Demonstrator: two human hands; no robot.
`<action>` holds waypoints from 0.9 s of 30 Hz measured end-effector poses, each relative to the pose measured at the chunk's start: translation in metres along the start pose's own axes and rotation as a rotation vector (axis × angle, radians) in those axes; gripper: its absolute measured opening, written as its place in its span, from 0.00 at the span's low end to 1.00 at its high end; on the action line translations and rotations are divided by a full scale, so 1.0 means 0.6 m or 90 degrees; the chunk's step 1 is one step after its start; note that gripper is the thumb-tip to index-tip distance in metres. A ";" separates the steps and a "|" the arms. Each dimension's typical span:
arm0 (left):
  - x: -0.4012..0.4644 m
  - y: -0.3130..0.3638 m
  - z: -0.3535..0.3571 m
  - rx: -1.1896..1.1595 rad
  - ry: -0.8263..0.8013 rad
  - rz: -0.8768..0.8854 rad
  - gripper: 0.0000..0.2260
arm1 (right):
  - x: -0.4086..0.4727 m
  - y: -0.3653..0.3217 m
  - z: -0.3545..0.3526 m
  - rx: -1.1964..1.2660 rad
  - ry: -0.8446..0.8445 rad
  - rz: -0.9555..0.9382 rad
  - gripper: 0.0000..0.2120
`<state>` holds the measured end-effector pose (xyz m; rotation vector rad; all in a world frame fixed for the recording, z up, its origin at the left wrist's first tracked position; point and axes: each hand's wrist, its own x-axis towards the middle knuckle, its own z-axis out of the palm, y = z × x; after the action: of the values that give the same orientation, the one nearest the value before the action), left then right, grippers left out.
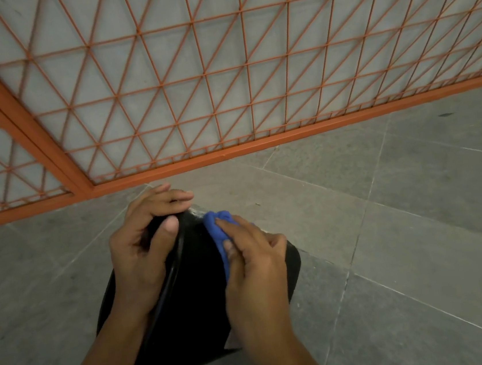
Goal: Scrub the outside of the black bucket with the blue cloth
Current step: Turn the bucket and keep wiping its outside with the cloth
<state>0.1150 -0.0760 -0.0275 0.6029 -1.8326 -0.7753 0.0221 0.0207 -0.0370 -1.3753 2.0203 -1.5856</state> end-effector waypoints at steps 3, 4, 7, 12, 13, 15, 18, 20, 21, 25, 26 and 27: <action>-0.004 0.007 0.000 -0.012 0.010 -0.048 0.07 | -0.018 0.004 0.004 -0.031 0.065 -0.009 0.16; -0.008 0.007 -0.002 0.004 -0.009 -0.062 0.10 | -0.026 0.005 0.006 -0.029 0.077 -0.007 0.17; -0.016 0.004 -0.006 0.027 -0.062 -0.119 0.23 | -0.045 -0.005 0.013 -0.055 0.099 -0.029 0.19; -0.015 0.001 -0.011 -0.002 -0.066 -0.128 0.25 | -0.032 -0.033 0.021 -0.039 0.053 -0.083 0.19; -0.015 0.001 -0.012 -0.002 -0.057 -0.130 0.26 | -0.025 -0.029 0.017 -0.034 0.022 -0.068 0.19; -0.016 0.004 -0.009 0.013 -0.056 -0.122 0.27 | -0.023 -0.014 0.008 -0.029 0.038 -0.049 0.17; -0.022 0.010 -0.002 0.038 -0.071 -0.085 0.26 | -0.040 -0.016 0.006 -0.066 0.079 -0.035 0.17; -0.024 0.012 0.001 0.044 -0.063 -0.082 0.26 | -0.035 -0.022 0.007 -0.048 0.078 -0.050 0.17; -0.023 0.014 0.004 0.045 -0.058 -0.090 0.26 | -0.028 -0.018 0.005 -0.033 0.061 -0.044 0.16; -0.020 0.026 0.022 0.061 -0.066 -0.088 0.26 | -0.025 -0.015 -0.010 -0.002 0.077 -0.021 0.14; -0.021 0.026 0.025 0.063 -0.071 -0.078 0.26 | -0.031 -0.022 -0.011 -0.011 0.088 -0.019 0.14; -0.023 0.026 0.026 0.064 -0.073 -0.074 0.26 | -0.037 -0.029 -0.011 -0.013 0.098 -0.028 0.14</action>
<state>0.1045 -0.0524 -0.0287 0.7479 -1.9642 -0.8121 0.0386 0.0426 -0.0271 -1.3516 2.1109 -1.7451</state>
